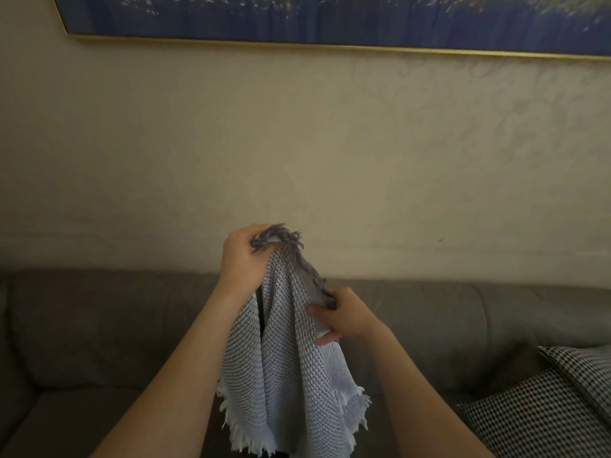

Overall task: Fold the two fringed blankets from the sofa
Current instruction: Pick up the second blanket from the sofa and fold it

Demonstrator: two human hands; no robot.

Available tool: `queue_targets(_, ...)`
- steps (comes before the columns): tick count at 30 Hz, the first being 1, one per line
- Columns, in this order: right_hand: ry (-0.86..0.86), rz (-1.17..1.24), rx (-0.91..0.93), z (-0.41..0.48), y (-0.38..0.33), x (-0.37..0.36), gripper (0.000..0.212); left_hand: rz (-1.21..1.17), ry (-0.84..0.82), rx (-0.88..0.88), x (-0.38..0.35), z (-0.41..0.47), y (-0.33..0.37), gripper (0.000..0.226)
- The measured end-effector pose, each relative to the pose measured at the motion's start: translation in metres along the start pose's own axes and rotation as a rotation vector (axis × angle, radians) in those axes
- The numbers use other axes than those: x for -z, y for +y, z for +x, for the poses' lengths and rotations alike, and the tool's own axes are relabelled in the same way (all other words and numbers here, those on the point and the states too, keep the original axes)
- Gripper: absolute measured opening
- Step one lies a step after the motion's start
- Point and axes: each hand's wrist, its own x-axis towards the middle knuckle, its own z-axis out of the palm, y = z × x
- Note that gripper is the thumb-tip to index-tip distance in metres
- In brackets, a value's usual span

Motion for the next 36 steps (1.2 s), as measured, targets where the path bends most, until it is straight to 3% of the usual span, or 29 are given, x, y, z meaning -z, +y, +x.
queue_targets(7, 0.089, -0.09, -0.121, -0.005, -0.001, 0.006, 0.021, 0.012, 0.063, 0.032, 0.003, -0.004, -0.002, 0.022)
queue_targets(10, 0.324, -0.357, -0.074, 0.002, -0.015, 0.034, 0.021, 0.042, 0.159, 0.092, 0.001, -0.009, -0.006, 0.016)
queue_targets(12, 0.575, -0.549, 0.029, 0.006, -0.03, 0.05, 0.012, 0.078, 0.195, 0.109, -0.001, -0.011, -0.008, 0.012)
queue_targets(14, 0.804, -0.554, 0.168, 0.003, -0.049, 0.056, 0.03, 0.079, 0.238, 0.127, -0.004, -0.011, -0.009, 0.009)
queue_targets(16, 0.897, -0.473, 0.299, -0.002, -0.063, 0.052, 0.041, 0.073, 0.313, 0.157, -0.004, -0.009, -0.004, 0.011)
queue_targets(18, 0.805, -0.468, 0.306, -0.004, -0.06, 0.044, 0.036, 0.083, 0.403, 0.204, -0.001, -0.002, -0.001, 0.015)
queue_targets(22, 0.438, -0.529, 0.202, 0.001, -0.019, 0.017, 0.008, 0.12, 0.469, 0.188, -0.002, 0.01, 0.003, 0.015)
queue_targets(26, 0.16, -0.299, 0.002, -0.004, 0.016, 0.006, 0.032, 0.081, 0.457, 0.131, -0.015, 0.006, 0.016, 0.018)
queue_targets(31, 0.121, -0.078, -0.052, -0.009, 0.047, 0.008, 0.037, -0.028, 0.396, 0.08, -0.016, 0.006, 0.024, 0.024)
queue_targets(36, 0.134, 0.027, -0.056, -0.002, 0.045, 0.006, 0.041, -0.151, 0.291, 0.024, -0.012, 0.005, 0.032, 0.013)
